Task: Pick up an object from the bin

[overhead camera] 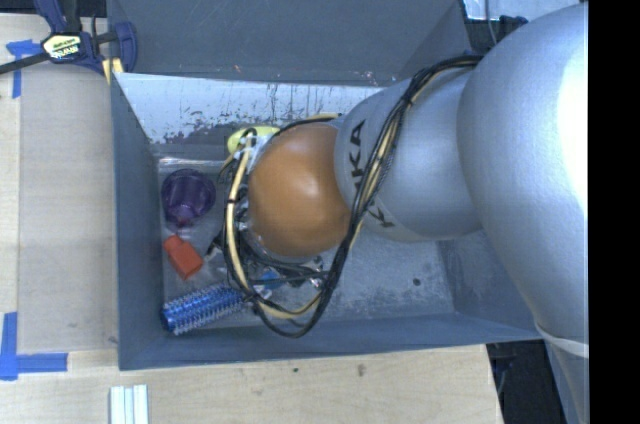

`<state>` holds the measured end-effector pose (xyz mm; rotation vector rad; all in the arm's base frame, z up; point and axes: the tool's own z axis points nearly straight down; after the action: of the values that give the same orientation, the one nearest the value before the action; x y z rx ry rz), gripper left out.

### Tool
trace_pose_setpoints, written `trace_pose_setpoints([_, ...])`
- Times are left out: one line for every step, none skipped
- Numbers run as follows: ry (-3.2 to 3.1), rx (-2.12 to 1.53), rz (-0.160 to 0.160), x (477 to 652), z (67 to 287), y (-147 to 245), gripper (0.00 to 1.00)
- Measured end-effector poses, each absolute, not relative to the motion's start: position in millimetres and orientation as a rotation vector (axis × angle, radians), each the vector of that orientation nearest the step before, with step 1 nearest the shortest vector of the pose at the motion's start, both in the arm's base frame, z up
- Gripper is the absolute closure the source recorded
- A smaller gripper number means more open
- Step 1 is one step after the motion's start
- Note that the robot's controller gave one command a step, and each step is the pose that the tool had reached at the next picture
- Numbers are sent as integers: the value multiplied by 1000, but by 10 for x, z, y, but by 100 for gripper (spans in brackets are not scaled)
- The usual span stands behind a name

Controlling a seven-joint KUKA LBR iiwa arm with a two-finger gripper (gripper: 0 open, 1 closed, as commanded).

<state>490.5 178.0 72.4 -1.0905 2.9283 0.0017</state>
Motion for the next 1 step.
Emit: trace_pose_setpoints([2928, -1090, 2, 4905, 724, 1780, 100])
